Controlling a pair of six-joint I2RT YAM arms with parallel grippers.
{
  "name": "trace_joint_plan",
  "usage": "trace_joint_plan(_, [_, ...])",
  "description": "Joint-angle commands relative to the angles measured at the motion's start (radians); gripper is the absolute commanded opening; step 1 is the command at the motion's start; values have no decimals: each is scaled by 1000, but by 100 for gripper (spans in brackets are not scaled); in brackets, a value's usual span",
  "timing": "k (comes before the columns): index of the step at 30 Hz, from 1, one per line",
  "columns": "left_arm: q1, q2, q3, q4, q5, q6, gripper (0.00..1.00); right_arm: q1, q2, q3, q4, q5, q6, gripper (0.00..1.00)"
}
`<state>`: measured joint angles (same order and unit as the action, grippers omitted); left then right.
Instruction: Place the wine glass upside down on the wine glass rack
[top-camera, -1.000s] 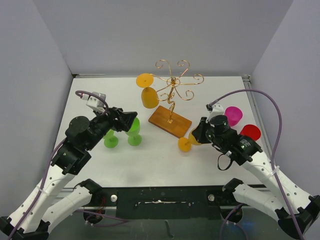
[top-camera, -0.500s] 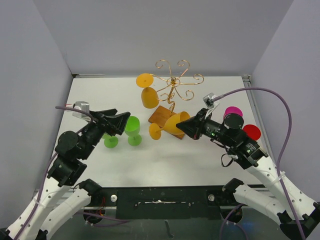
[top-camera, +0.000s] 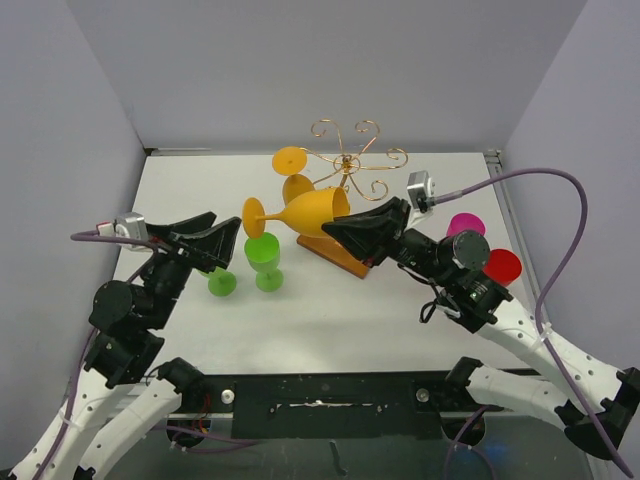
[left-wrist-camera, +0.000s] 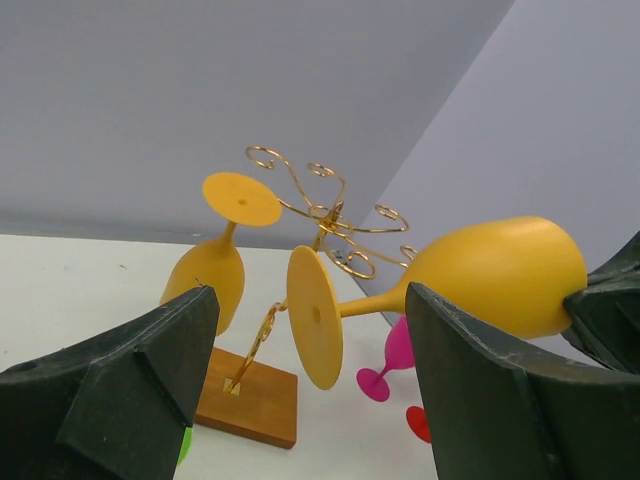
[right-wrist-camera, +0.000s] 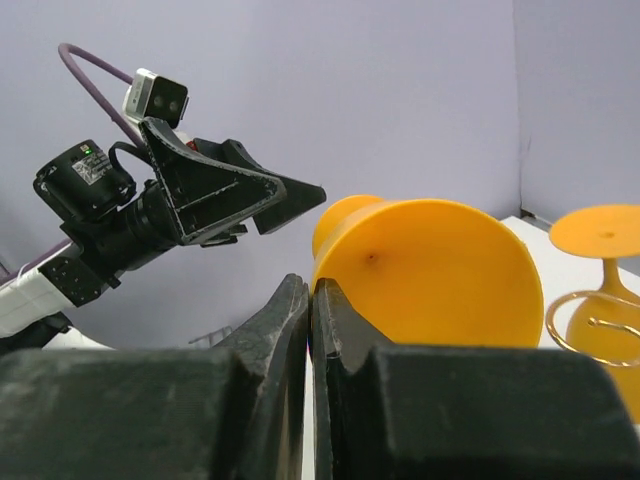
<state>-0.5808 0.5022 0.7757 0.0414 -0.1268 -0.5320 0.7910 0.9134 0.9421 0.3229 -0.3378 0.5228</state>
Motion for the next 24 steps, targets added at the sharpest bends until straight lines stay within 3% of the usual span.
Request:
trace_joint_plan(1, [-1, -53, 6, 76, -78, -15, 73, 73, 25, 44, 208, 110, -81, 0])
trace_joint_plan(9, [-1, -94, 31, 8, -259, -186, 73, 219, 131, 83, 306, 335, -265, 0])
trace_joint_plan(14, [-2, -63, 50, 20, -212, -279, 73, 275, 216, 108, 400, 405, -346, 0])
trace_joint_plan(24, [-1, -6, 1, 128, -219, -492, 72, 301, 328, 104, 539, 350, -403, 0])
